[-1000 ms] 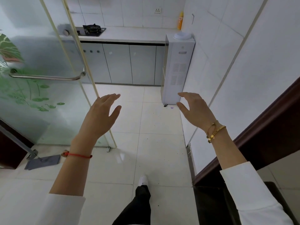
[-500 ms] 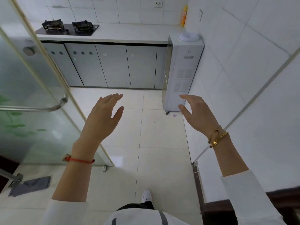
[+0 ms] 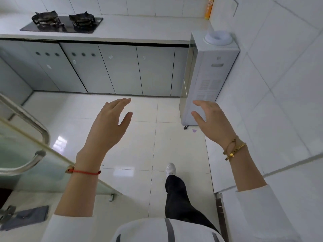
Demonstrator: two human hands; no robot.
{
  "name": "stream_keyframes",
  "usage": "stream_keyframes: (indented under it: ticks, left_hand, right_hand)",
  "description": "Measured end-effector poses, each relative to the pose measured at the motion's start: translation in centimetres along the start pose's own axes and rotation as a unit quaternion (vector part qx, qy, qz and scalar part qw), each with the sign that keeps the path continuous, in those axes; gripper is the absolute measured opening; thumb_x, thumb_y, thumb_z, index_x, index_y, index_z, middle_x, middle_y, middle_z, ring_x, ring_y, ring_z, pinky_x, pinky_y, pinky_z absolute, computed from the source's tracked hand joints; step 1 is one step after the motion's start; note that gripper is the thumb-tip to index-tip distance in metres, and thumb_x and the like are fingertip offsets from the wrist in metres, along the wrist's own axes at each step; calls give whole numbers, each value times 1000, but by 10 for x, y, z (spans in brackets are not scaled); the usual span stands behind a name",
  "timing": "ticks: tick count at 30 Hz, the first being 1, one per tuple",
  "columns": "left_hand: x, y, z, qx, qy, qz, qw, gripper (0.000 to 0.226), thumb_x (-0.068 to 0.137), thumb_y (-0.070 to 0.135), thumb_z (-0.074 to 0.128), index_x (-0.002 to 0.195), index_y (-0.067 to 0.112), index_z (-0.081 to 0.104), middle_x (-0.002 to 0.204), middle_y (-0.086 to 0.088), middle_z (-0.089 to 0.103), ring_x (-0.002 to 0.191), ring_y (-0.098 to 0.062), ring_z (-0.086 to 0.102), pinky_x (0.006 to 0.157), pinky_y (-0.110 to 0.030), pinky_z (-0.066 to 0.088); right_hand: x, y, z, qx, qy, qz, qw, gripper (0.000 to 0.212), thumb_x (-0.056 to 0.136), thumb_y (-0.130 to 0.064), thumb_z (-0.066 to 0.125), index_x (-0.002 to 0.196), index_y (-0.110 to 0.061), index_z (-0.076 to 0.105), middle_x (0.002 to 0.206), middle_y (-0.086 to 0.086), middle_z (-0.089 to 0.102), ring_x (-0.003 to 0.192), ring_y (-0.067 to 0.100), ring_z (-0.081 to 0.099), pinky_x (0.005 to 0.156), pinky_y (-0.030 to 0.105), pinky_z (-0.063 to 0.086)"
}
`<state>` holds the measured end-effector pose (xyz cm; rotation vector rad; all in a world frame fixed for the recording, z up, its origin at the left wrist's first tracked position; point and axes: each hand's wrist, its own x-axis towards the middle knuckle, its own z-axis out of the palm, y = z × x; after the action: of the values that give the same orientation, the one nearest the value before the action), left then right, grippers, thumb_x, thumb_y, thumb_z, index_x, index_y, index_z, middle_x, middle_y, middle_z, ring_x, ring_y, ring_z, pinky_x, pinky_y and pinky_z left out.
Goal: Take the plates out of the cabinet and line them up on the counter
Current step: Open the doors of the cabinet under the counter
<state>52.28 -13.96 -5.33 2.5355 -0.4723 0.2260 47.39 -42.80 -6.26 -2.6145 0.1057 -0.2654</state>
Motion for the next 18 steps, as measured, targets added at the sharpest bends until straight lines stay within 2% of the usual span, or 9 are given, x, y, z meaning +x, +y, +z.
stream_keyframes:
  ticks: [4,7,10,13,18]
  left_hand:
    - [65,-20,18,1,5,-21,1000,41,97,23,51,138,18,50,139,3,54,128,-18,45,114,-42,32]
    - [122,-29,27,7,18,-34,999,40,97,23,51,137,18,50,138,4,55,127,-17,47,112,-44,35]
    - [184,-41,30,11,44,-46,998,39,97,23,52,136,19,51,136,5,56,126,-16,48,110,-42,37]
    - [240,-57,31,17,60,-54,997,39,96,24,52,135,19,51,134,3,57,124,-19,50,104,-36,43]
    - [305,-83,33,31,76,-106,991,40,97,25,51,136,21,51,136,4,55,125,-18,50,99,-24,35]
  right_hand:
    - [81,14,16,4,-22,-22,999,42,97,-30,46,135,-14,47,134,5,54,129,21,42,109,38,35]
    - [153,21,20,-3,-36,-44,998,43,97,-31,46,136,-13,46,135,5,53,130,20,41,109,35,34]
    - [231,23,19,8,-42,-63,997,43,97,-31,46,137,-13,45,134,6,53,129,19,41,105,28,31]
    - [302,23,21,18,-40,-89,995,43,97,-31,46,135,-13,46,134,6,53,130,19,40,109,31,32]
    - [396,17,37,15,-53,-123,991,42,97,-32,46,134,-14,48,134,4,53,128,18,42,107,32,33]
